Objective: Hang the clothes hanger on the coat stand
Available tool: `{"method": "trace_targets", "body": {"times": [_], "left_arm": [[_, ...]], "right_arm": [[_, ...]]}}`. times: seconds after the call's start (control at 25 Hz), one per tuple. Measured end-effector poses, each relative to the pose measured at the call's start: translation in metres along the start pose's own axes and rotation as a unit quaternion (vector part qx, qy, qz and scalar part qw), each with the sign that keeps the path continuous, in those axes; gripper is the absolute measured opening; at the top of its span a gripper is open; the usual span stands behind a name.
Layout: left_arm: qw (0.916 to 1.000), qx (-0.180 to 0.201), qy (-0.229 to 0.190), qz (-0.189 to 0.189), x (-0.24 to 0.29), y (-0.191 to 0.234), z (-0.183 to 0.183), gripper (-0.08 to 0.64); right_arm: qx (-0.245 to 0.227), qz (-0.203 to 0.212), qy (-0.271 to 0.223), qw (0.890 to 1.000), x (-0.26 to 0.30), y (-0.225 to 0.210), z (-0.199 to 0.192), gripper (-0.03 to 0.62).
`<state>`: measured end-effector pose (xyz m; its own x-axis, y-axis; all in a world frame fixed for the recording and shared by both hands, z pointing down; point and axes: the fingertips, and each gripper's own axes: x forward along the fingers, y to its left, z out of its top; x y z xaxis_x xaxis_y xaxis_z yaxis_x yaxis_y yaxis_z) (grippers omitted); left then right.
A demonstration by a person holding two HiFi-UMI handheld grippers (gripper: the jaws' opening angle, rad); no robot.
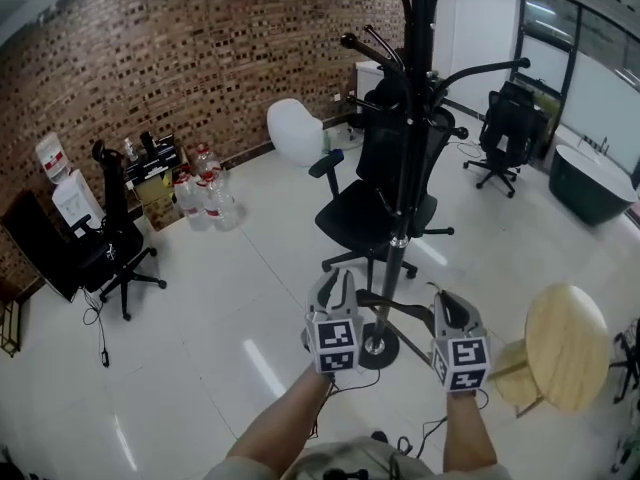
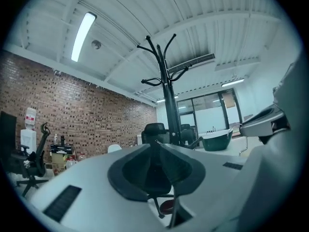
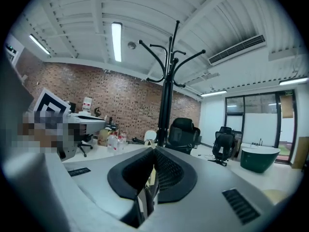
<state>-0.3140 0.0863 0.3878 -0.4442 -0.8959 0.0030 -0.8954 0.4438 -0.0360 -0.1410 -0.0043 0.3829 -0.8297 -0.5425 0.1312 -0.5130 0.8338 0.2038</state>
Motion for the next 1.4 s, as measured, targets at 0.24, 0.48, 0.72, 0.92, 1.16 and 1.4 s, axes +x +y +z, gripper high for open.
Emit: {"method": "trace_targets", "body": {"times": [0.24, 0.48, 0.72, 0.92, 1.16, 1.4], "left_arm": [[0.9968, 0.014, -0.022, -0.075, 0.035, 0.157, 0.002, 0.078], [0.9902, -0.006, -0.041, -0.134, 0.12, 0.288, 0.036, 0.078], [0.9838, -0.008, -0.083, -0.159, 0.205, 0.347, 0.086, 0.075], [0.9737, -0.002, -0.106, -0.202, 0.272, 0.403, 0.118, 0.069], [0.9495, 0.014, -0.117, -0.291, 0.339, 0.458, 0.133, 0.069], [0.9381, 0.0, -0.122, -0.324, 0.364, 0.491, 0.142, 0.069]], "right_arm": [[0.004, -0.05, 0.01, 0.999, 0.082, 0.123, 0.044, 0.0], [0.005, -0.07, 0.02, 0.997, 0.185, 0.217, 0.133, 0.0], [0.019, -0.057, -0.01, 0.998, 0.268, 0.234, 0.209, 0.0], [0.011, -0.087, -0.024, 0.996, 0.357, 0.242, 0.279, 0.0], [-0.018, -0.191, -0.037, 0.981, 0.461, 0.223, 0.355, 0.0], [-0.011, -0.248, -0.043, 0.968, 0.507, 0.188, 0.405, 0.0]]}}
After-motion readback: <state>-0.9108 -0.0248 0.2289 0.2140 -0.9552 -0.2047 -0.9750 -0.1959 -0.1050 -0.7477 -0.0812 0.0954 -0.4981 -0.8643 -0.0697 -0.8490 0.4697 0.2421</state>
